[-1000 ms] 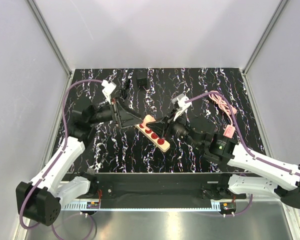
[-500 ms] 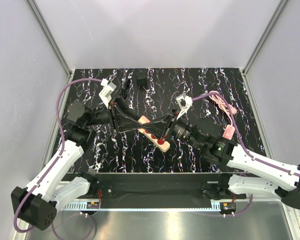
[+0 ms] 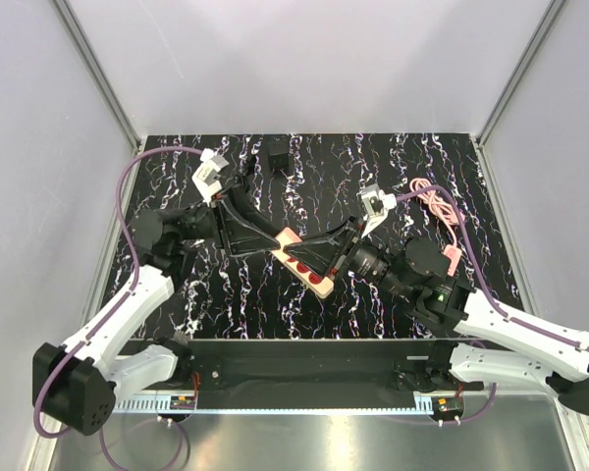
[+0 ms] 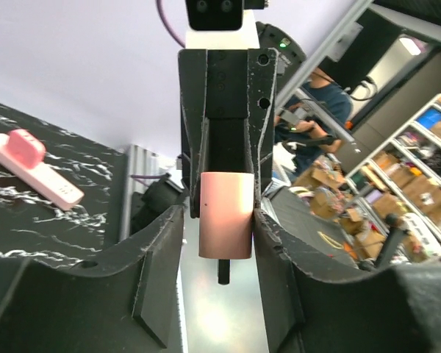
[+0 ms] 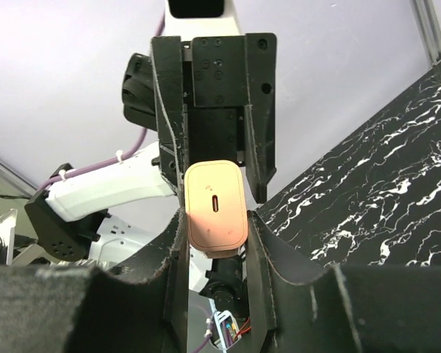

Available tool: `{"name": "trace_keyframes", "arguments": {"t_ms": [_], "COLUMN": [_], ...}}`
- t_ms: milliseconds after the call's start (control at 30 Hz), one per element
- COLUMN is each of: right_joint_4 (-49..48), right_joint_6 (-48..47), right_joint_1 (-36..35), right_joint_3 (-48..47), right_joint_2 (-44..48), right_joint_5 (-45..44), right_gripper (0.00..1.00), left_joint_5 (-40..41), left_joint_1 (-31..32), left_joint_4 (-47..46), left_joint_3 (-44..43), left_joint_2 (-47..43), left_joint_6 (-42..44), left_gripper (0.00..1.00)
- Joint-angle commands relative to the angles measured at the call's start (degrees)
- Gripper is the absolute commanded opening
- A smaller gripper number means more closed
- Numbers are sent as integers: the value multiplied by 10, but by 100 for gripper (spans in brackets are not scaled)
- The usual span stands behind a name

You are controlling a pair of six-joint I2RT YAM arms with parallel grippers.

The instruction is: Insert the plug

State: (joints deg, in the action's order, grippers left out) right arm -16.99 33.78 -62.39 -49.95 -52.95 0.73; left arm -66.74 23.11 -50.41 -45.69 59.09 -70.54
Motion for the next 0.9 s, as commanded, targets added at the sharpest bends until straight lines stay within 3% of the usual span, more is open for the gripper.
{"name": "trace_keyframes", "arguments": {"t_ms": [0,33,133,167,200,267,300,533,633,733,833,867], "right_joint_4": [-51,-52,-54,-42,-24,61,88,271,344,392,415,422], "right_joint_6": [7,8,12,13,8,-13,-29,-71,-93,-109,-114,-115], "right_joint_1": [3,3,3,3,3,3,5,19,24,26,28,29], "right_joint_3": [-1,-1,1,-1,-7,-42,-53,-126,-173,-214,-239,-244], "right_joint_2": [-5,-6,-8,-7,-6,-7,-8,-6,-27,-72,-104,-113], "right_joint_5": [22,24,20,19,18,20,29,92,125,165,193,198], "right_gripper": [0,0,7,15,24,29,39,59,63,66,65,61], "left_joint_5": [-15,-15,-21,-25,-27,-37,-41,-73,-74,-73,-75,-74], "left_joint_1": [6,8,12,13,13,13,13,18,25,37,44,45], "left_joint_4": [-148,-156,-169,-166,-160,-124,-106,127,222,252,257,261], "left_joint_3": [4,6,8,8,8,8,7,-16,-33,-41,-45,-47], "left_joint_2": [10,11,9,8,6,-1,-5,-28,-31,-30,-29,-29], "left_joint_6": [-86,-91,-94,-93,-89,-66,-53,93,161,195,197,202], "left_gripper": [46,46,26,0,0,0,0,0,0,0,0,0]}}
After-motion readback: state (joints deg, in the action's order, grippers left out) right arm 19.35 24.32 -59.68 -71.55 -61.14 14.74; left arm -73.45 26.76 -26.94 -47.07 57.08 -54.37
